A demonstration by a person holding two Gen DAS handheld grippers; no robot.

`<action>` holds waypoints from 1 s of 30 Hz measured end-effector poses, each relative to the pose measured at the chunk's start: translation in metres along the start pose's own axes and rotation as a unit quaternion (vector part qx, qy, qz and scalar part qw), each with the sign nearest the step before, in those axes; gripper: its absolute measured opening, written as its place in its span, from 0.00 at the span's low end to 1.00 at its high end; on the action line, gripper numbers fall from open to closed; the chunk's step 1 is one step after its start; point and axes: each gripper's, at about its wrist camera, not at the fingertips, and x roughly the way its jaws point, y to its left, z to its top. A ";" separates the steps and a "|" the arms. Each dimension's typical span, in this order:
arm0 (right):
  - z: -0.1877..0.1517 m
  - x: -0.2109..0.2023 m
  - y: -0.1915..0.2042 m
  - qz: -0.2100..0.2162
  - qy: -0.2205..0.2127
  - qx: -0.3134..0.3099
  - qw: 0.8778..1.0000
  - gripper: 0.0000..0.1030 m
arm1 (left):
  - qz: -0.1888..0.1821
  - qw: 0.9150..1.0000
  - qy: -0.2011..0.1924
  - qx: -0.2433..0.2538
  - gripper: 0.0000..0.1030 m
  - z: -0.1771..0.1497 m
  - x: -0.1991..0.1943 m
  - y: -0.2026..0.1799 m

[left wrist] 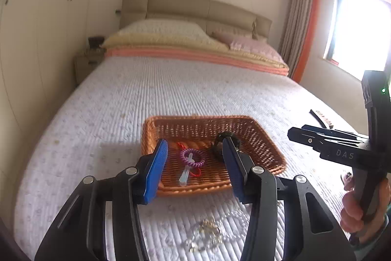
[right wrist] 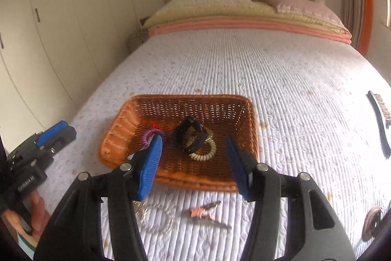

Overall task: Organize jewelry
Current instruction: 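Grasp the crystal charm with the left tool while the right grasps the silver hair clip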

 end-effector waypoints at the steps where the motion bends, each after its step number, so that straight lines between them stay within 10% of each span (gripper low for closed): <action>1: -0.002 -0.006 0.000 -0.002 -0.003 -0.002 1.000 0.49 | -0.002 1.000 -0.005 0.002 0.44 -0.001 -0.009 -0.001; 10: -0.059 -0.023 -0.016 -0.018 0.016 -0.001 1.000 0.49 | -0.012 0.999 0.034 -0.012 0.44 -0.058 -0.032 0.005; 20: -0.115 0.049 -0.035 -0.032 0.101 -0.001 0.994 0.49 | -0.018 0.985 0.165 -0.041 0.39 -0.113 0.045 0.035; 30: -0.125 0.071 -0.037 -0.029 0.111 -0.021 0.993 0.49 | 0.011 0.977 0.209 0.027 0.39 -0.125 0.097 0.013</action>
